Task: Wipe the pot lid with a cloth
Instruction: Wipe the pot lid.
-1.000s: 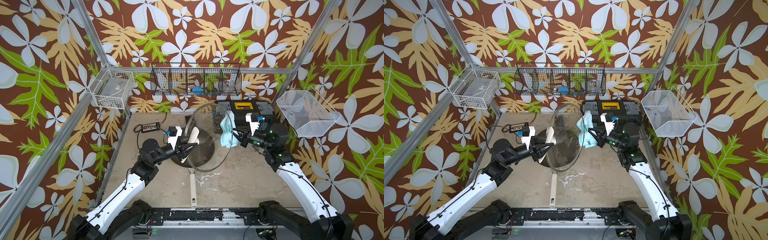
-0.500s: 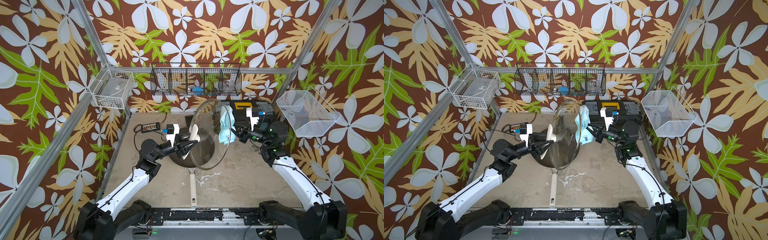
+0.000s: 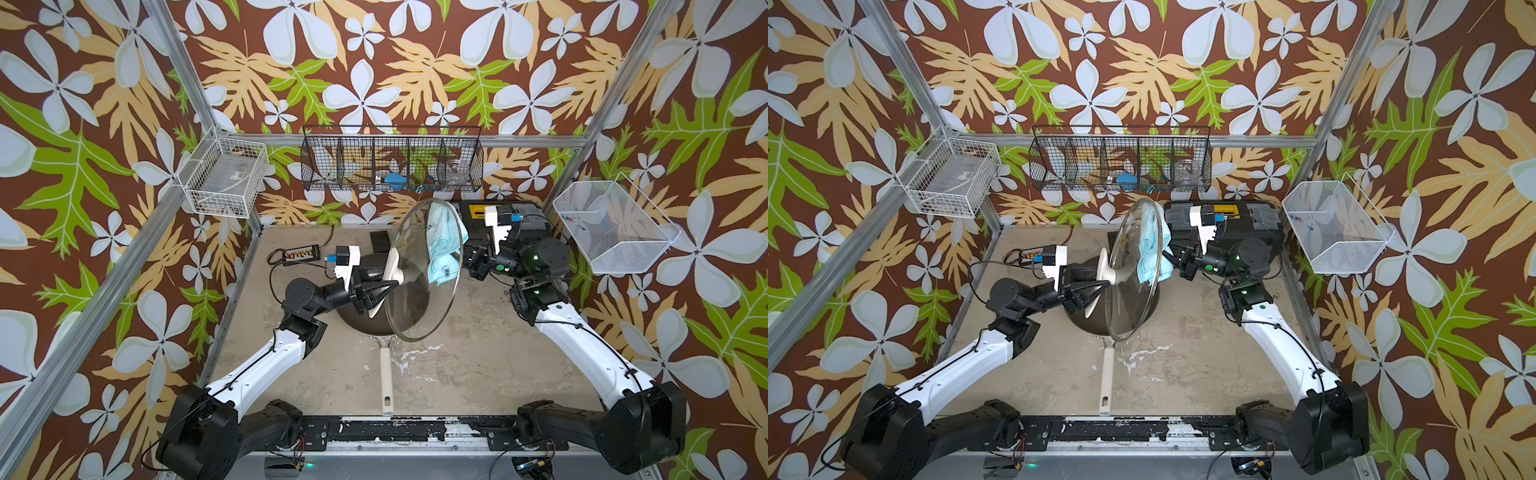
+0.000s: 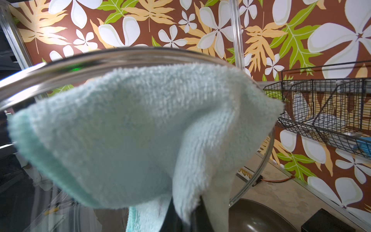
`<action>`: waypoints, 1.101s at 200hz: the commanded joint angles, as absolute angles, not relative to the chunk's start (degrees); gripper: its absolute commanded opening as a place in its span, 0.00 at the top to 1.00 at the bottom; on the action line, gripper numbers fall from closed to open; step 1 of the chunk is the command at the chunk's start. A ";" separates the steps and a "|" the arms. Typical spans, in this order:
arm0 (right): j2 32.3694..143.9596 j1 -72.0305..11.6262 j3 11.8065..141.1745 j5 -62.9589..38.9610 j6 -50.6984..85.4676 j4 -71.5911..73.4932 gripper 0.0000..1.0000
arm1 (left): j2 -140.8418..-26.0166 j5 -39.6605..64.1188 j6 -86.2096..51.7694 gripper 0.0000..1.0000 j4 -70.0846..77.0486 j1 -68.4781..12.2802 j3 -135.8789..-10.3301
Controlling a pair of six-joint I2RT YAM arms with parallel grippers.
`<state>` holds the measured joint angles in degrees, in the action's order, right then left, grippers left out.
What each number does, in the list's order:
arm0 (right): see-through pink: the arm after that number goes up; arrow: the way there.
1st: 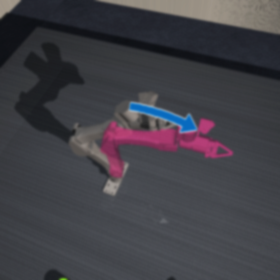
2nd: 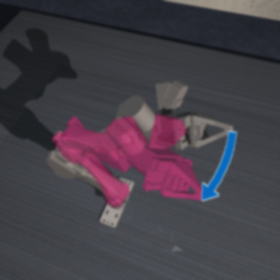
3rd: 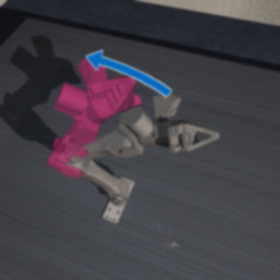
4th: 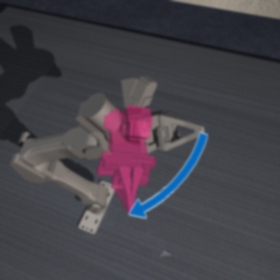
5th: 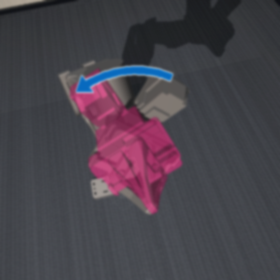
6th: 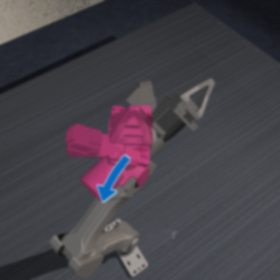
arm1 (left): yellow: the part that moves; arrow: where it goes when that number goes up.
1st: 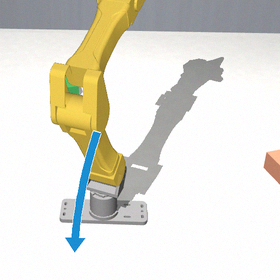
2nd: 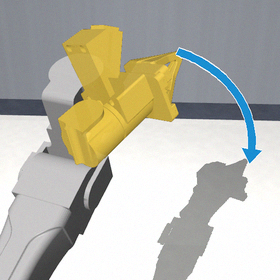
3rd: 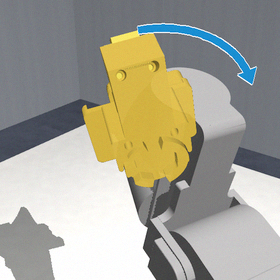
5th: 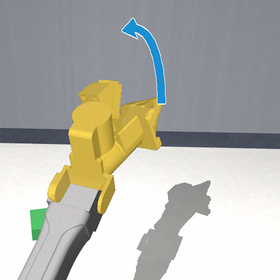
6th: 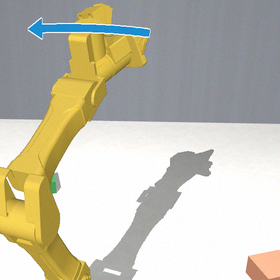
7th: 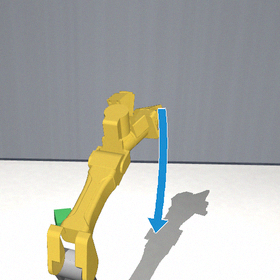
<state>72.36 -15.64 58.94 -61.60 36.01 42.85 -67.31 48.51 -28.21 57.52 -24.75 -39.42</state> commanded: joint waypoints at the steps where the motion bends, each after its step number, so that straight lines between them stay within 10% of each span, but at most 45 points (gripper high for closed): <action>1: 72.80 -16.69 60.15 -61.87 37.01 46.20 1.00 | -67.97 48.06 -31.48 1.00 71.02 -24.61 -39.83; 220: 84.93 -17.38 69.65 -57.95 39.51 48.69 1.00 | -73.94 53.41 -45.33 1.00 83.32 -24.61 -42.15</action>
